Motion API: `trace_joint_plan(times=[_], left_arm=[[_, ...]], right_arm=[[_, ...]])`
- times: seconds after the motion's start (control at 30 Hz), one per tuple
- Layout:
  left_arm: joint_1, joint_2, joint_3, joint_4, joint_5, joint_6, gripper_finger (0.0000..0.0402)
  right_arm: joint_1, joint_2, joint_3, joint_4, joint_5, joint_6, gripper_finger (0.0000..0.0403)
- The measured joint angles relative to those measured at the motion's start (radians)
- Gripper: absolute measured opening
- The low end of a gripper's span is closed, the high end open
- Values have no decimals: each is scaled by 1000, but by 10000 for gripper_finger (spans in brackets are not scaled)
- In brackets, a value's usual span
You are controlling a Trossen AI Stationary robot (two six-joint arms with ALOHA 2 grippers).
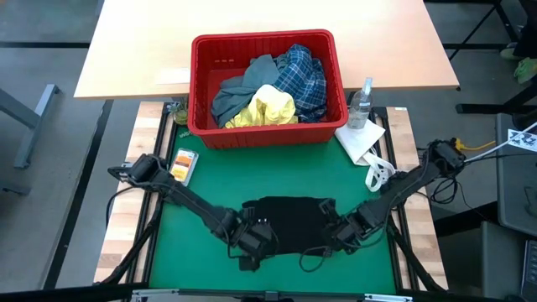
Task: Fold Laundry from Bin
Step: Fold the black underwear shorts
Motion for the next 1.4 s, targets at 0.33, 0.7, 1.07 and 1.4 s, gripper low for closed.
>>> trace_joint_plan(times=[0.33, 0.7, 1.07, 1.4], left_arm=[[-59, 147, 0, 12, 6, -1, 48], [-60, 174, 0, 2, 82, 6, 15], [-52, 86, -1, -8, 87, 38, 4], [-46, 28, -1, 2, 66, 60, 4]], right_arm=[[-1, 150, 0, 9, -42, -20, 156], [-16, 180, 3, -83, 4, -39, 156], [-118, 164, -1, -164, 45, -144, 156], [-114, 45, -1, -265, 42, -134, 156]])
